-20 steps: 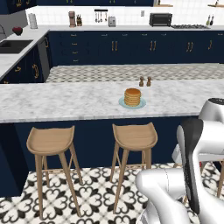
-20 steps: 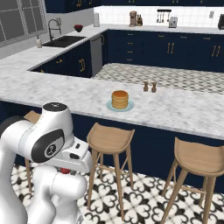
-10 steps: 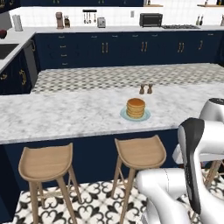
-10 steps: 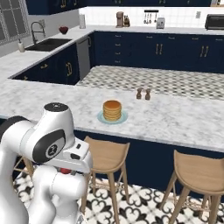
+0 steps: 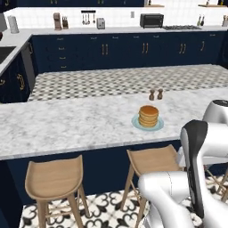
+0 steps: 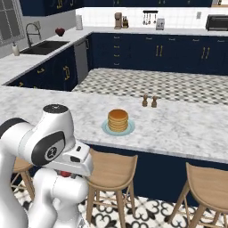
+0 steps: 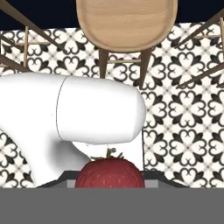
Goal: Take the strawberry from the fridge and place it on top of the pancake, located on the dining counter.
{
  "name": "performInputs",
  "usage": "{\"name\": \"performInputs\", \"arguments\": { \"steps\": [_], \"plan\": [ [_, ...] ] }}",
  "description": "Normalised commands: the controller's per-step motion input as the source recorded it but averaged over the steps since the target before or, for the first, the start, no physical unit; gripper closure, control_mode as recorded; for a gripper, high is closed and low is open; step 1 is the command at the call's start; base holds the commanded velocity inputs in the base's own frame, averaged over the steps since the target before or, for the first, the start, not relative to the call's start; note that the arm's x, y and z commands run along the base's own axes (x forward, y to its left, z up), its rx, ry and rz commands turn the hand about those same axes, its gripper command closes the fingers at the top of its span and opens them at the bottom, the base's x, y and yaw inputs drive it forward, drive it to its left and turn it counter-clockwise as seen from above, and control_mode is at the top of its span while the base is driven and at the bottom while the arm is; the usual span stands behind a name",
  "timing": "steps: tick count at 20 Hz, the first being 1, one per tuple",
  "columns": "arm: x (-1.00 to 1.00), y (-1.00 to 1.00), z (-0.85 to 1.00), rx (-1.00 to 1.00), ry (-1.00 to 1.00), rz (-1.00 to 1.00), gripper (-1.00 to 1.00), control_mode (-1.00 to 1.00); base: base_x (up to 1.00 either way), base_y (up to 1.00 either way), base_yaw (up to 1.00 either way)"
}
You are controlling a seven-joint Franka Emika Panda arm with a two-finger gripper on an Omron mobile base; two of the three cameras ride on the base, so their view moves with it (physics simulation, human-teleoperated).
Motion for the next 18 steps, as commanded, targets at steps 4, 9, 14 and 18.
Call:
{"name": "performInputs", "arguments": {
  "steps": [4, 9, 14, 18],
  "plan": [
    [0.00, 0.00, 0.00, 0.00, 0.00, 0.00, 1.00, 1.00, 0.73, 0.05, -0.05],
    [0.00, 0.00, 0.00, 0.00, 0.00, 0.00, 1.00, 1.00, 0.60, 0.09, -0.04],
    [0.54, 0.03, 0.18, 0.00, -0.01, -0.09, 1.00, -1.00, 0.25, 0.06, -0.02],
    [1.00, 0.06, 0.58, 0.00, -0.02, -0.20, 1.00, -1.00, 0.00, 0.00, 0.00]
  ]
}}
